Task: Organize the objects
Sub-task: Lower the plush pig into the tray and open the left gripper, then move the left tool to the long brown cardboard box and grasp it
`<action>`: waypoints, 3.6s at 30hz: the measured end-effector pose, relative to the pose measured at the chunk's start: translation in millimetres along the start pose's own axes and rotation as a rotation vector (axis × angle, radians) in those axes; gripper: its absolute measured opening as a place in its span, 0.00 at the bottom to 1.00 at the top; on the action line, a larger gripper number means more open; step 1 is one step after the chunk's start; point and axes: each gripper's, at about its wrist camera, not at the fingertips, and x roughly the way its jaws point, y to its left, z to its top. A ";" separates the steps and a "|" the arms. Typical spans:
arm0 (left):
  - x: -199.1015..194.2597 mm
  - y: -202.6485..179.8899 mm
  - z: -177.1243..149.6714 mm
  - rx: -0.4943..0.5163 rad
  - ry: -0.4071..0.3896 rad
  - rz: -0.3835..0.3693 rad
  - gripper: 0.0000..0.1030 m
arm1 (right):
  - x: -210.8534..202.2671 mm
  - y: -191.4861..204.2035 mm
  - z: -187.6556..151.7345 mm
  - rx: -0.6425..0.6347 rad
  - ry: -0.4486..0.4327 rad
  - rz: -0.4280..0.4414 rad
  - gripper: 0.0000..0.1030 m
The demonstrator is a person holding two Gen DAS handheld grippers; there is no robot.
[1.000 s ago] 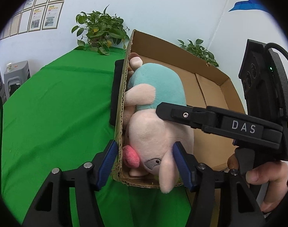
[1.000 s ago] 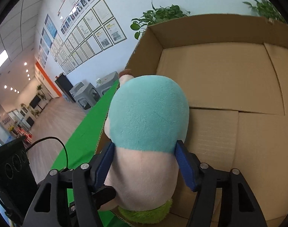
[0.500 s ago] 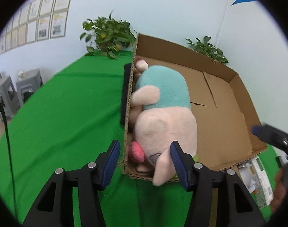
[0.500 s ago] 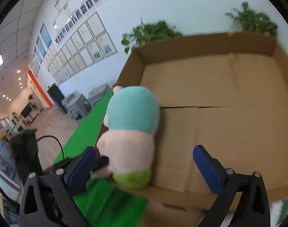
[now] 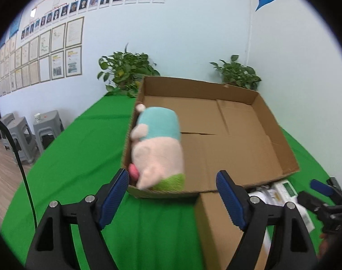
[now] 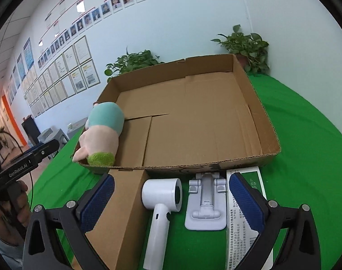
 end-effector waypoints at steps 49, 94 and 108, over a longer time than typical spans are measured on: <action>54.3 -15.1 -93.8 -0.155 0.448 -0.373 0.80 | -6.5 81.3 -87.7 -0.172 0.341 0.332 1.00; 30.1 -2.5 -104.6 -0.211 0.445 -0.437 0.67 | 7.4 97.8 -84.8 -0.167 0.384 0.384 0.98; 37.7 3.1 -117.1 -0.276 0.492 -0.503 0.70 | 1.4 123.7 -107.5 -0.290 0.412 0.195 0.98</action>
